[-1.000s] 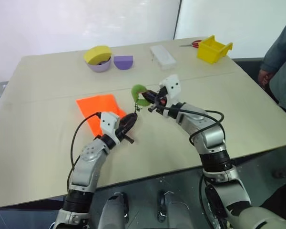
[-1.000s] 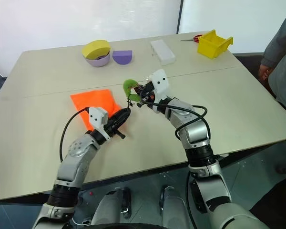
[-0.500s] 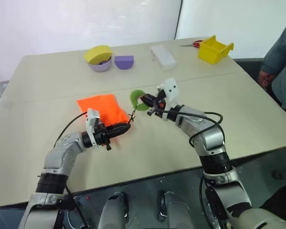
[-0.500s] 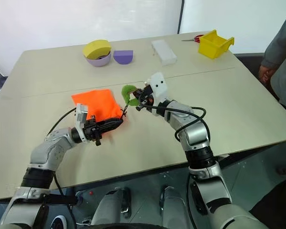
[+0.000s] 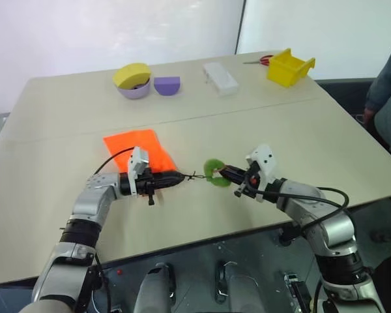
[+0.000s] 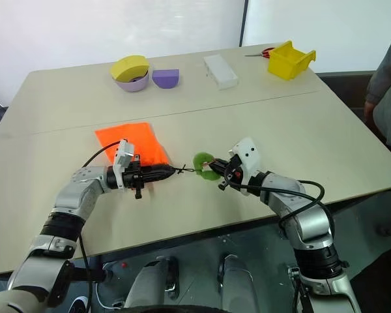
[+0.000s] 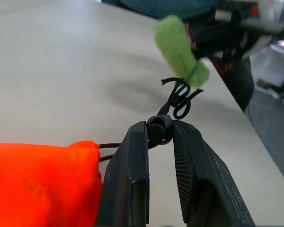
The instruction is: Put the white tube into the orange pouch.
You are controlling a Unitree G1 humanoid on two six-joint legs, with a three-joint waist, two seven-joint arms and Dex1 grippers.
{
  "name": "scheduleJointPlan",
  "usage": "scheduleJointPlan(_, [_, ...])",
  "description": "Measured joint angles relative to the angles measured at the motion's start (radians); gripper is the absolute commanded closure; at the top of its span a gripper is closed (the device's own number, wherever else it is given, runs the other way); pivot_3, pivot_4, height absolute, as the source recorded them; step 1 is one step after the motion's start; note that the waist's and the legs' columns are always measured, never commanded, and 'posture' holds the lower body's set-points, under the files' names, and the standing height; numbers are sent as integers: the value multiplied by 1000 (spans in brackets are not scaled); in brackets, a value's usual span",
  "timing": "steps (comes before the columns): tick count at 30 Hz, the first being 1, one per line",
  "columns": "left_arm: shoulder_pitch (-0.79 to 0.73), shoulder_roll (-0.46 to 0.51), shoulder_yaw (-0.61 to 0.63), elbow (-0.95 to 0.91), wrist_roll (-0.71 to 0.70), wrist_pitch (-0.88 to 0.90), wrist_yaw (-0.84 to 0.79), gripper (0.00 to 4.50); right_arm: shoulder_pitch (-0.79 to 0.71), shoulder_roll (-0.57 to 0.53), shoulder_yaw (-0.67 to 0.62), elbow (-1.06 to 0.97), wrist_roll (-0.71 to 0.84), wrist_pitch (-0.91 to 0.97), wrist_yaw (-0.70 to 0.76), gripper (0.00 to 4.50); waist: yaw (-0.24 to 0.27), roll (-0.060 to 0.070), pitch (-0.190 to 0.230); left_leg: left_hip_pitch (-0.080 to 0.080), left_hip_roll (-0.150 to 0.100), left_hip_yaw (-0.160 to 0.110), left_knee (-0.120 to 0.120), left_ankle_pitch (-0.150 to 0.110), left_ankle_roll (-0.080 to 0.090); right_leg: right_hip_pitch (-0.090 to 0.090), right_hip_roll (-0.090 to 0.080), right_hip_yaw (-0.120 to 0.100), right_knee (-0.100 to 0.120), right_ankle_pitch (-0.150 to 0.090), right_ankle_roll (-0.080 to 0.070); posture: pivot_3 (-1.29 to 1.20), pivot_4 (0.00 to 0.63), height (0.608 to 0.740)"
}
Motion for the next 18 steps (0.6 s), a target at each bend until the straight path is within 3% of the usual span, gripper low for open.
scheduleJointPlan(2, [-24, -1, -2, 34, 9, -9, -25, 4282, 0, 20, 10, -4, 5, 6, -11, 4500, 1, 0, 0, -1, 0, 0, 0, 0, 0, 0, 0, 0, -1, 0, 0, 0, 150, 740])
scheduleJointPlan(11, [-72, -37, -35, 113, 71, -128, -76, 37, -20, 59, 50, 18, -9, 0, -59, 4500, 4, 0, 0, -1, -1, 2, 0, 2, 3, -1, -2, 0, 0, -1, 1, 0, 150, 740])
scheduleJointPlan(18, [-43, -56, -1, 106, 87, -217, 12, 37, -49, 60, 49, 54, -12, -19, -68, 4500, 2, 0, 0, -1, -1, 1, 1, 2, 3, 0, -2, 0, 1, 0, 1, 0, 150, 740])
